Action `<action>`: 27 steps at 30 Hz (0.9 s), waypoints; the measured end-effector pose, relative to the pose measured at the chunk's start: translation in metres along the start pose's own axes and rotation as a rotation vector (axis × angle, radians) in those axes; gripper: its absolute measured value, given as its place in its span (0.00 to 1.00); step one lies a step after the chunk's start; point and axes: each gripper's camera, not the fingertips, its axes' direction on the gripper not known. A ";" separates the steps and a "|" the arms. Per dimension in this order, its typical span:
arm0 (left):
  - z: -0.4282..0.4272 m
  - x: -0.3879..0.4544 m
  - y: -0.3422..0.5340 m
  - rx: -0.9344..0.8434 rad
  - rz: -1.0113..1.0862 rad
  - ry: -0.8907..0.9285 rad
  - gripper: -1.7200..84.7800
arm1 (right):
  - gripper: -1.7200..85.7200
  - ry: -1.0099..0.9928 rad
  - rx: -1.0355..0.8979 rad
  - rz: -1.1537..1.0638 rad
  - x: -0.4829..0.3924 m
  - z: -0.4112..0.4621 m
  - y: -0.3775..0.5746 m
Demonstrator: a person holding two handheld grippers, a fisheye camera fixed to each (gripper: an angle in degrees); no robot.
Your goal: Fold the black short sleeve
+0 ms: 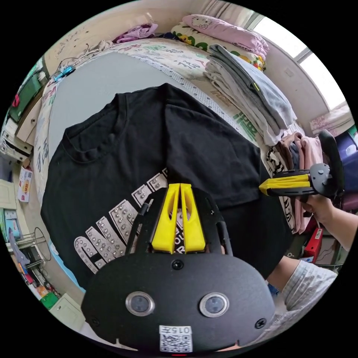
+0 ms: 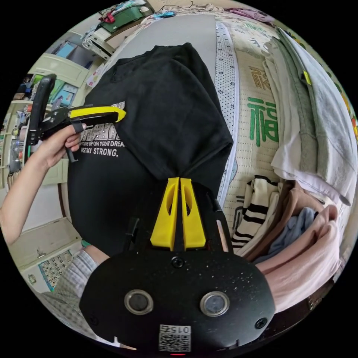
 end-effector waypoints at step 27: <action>0.087 -0.476 0.495 0.469 -1.527 1.010 0.19 | 0.10 0.179 -0.087 -0.799 -0.525 0.111 -0.331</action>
